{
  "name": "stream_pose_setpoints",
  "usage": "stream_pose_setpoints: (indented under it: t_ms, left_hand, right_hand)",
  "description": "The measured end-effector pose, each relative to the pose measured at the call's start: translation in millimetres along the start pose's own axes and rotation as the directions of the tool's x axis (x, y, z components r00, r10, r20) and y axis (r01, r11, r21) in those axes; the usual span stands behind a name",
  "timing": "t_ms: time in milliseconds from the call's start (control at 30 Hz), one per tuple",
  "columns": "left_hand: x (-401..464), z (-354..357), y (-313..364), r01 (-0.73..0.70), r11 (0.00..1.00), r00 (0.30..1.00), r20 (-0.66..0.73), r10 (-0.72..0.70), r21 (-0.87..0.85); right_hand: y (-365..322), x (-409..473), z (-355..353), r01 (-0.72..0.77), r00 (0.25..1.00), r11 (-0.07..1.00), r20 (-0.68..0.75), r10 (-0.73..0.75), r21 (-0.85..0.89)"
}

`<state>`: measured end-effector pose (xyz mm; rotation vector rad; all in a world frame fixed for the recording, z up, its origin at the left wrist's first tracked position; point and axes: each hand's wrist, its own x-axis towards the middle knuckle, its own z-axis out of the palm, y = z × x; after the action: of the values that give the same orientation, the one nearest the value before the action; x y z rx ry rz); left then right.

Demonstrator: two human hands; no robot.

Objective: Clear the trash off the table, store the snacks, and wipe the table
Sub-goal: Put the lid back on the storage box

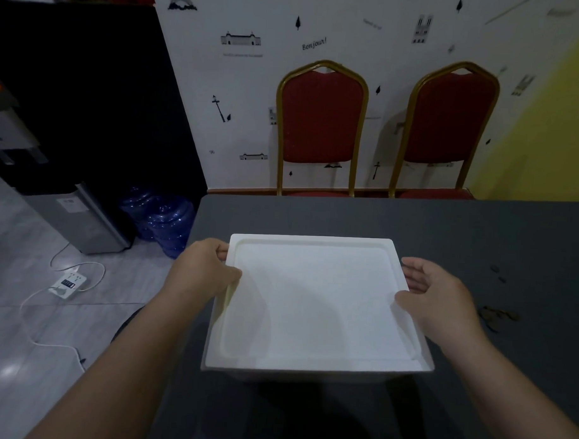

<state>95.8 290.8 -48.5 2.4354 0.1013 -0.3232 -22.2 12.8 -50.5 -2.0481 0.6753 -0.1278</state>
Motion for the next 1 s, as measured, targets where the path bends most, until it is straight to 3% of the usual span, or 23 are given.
stream_pose_setpoints:
  t_ms: [367,533,767,1000]
  left_hand:
    - [2.8,-4.2,8.3,0.06,0.998,0.993,0.102,-0.063,0.035]
    - [15.4,-1.3,-1.9,0.088,0.982,0.969,0.245,-0.045,-0.165]
    - [14.3,25.8,-2.0,0.118,0.88,0.993,0.067,-0.098,-0.46]
    - [18.2,28.9,-0.3,0.143,0.827,0.988,0.032,-0.15,-0.543]
  right_hand:
    - [2.6,10.3,-1.2,-0.012,1.0,0.998,0.015,0.013,-0.061]
    - [0.3,30.2,6.1,-0.05,0.999,0.998,0.0,0.05,0.039]
    - [-4.8,48.2,21.9,-0.084,0.995,0.98,-0.039,0.093,0.183]
    - [-1.4,53.1,26.8,-0.095,0.989,0.964,-0.091,0.121,0.249]
